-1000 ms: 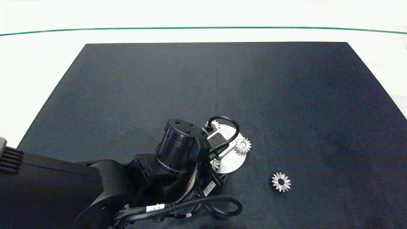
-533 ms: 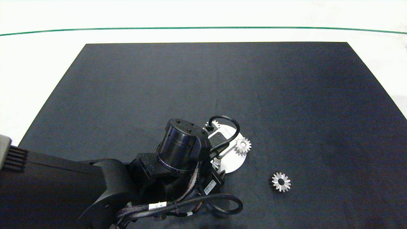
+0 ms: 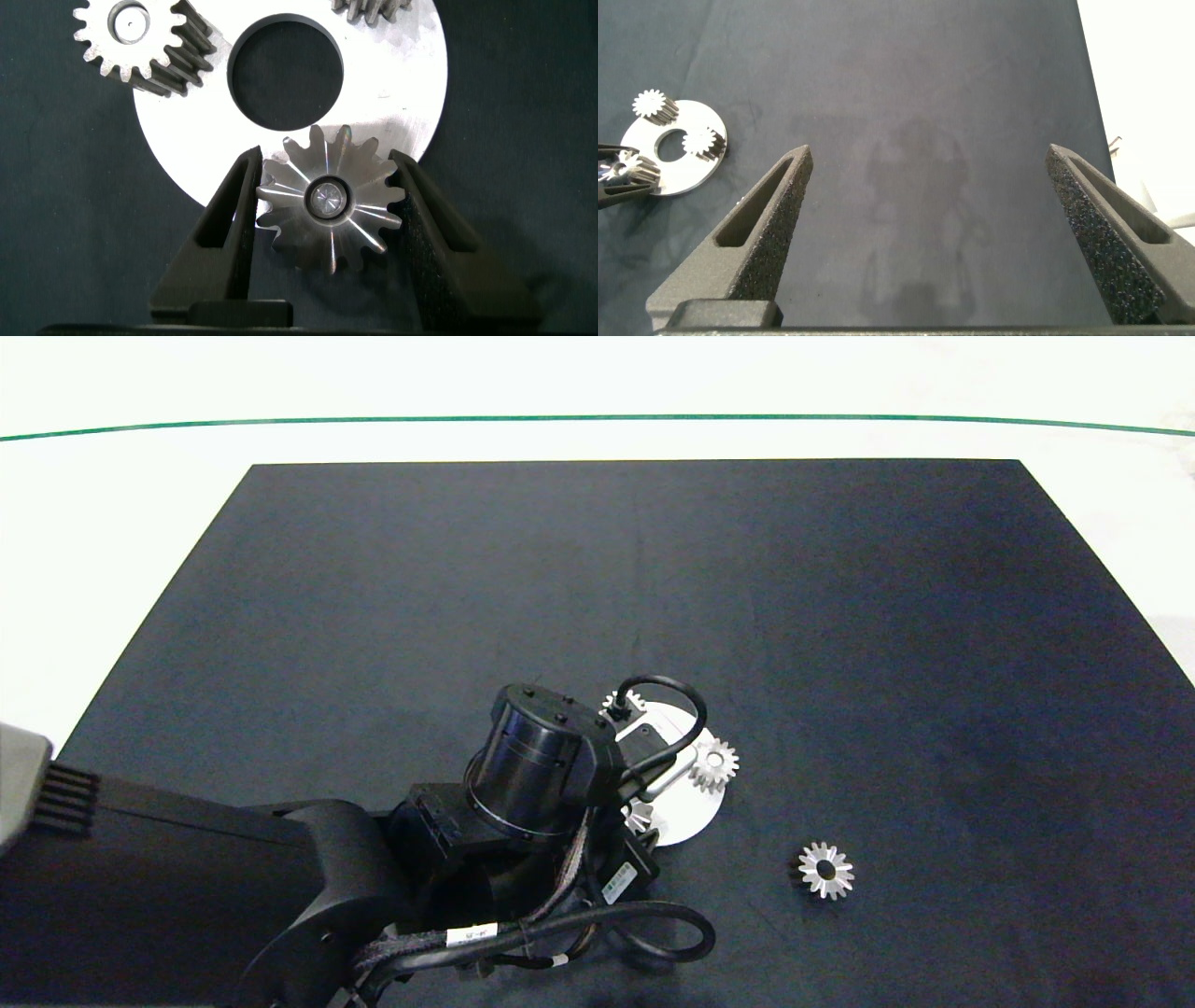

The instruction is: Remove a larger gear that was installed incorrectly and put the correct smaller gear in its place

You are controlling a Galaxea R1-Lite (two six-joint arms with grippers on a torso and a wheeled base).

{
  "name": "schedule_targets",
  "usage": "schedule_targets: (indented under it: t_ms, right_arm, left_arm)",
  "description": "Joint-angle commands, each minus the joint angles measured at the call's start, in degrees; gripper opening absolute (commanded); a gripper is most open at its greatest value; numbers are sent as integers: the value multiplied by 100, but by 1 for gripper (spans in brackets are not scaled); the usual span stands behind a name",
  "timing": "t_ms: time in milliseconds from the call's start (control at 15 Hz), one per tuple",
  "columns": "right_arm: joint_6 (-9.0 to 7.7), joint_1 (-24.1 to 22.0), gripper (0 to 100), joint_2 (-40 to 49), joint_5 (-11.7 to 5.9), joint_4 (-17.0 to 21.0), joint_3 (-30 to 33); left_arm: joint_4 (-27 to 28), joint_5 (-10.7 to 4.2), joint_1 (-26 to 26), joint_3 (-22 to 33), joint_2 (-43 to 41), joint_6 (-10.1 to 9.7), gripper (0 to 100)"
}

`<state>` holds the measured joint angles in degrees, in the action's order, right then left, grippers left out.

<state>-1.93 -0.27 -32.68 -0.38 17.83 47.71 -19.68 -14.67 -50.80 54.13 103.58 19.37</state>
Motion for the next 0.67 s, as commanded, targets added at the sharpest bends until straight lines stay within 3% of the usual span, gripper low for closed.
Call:
schedule_targets:
  t_ms: [67, 533, 667]
  right_arm:
    - [-1, 0, 100, -1, -6, 9, 1]
    - [-1, 18, 100, -10, 3, 9, 1]
    - [-1, 18, 100, -10, 3, 9, -8]
  left_arm:
    - [-19, -10, 17, 10, 13, 14, 39]
    - [16, -10, 184, 142, 118, 93, 26]
    - [289, -10, 184, 186, 57, 93, 22]
